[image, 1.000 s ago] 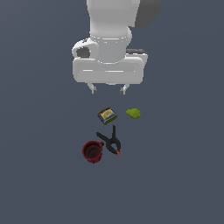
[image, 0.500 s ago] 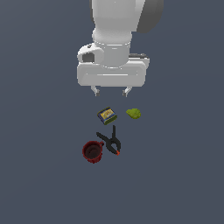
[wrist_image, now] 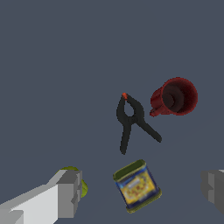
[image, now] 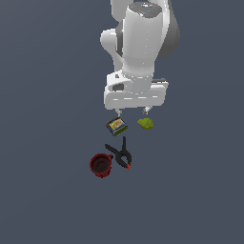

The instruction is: Pick up a designated object from a clutter of objects.

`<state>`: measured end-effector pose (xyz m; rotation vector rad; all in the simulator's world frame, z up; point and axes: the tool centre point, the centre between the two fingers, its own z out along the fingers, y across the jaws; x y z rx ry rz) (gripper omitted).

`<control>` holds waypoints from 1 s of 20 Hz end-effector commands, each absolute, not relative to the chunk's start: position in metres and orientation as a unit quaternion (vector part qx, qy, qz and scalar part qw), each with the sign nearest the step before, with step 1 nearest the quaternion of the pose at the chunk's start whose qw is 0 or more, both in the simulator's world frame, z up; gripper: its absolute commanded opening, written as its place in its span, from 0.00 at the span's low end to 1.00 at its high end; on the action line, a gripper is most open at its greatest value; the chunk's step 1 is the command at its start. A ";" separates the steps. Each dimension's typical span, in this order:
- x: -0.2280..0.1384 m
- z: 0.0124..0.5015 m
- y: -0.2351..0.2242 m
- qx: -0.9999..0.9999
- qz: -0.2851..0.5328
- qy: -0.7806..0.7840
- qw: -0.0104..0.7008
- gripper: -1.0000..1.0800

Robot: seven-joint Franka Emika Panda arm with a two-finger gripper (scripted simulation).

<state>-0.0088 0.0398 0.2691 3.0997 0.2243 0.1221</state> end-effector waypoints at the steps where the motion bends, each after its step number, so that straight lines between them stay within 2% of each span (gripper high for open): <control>1: -0.020 0.244 0.055 0.995 0.034 0.096 0.015 0.96; 11: -0.087 0.145 0.113 0.980 0.014 0.198 0.009 0.96; 20: -0.137 0.100 0.137 0.967 0.003 0.253 0.002 0.96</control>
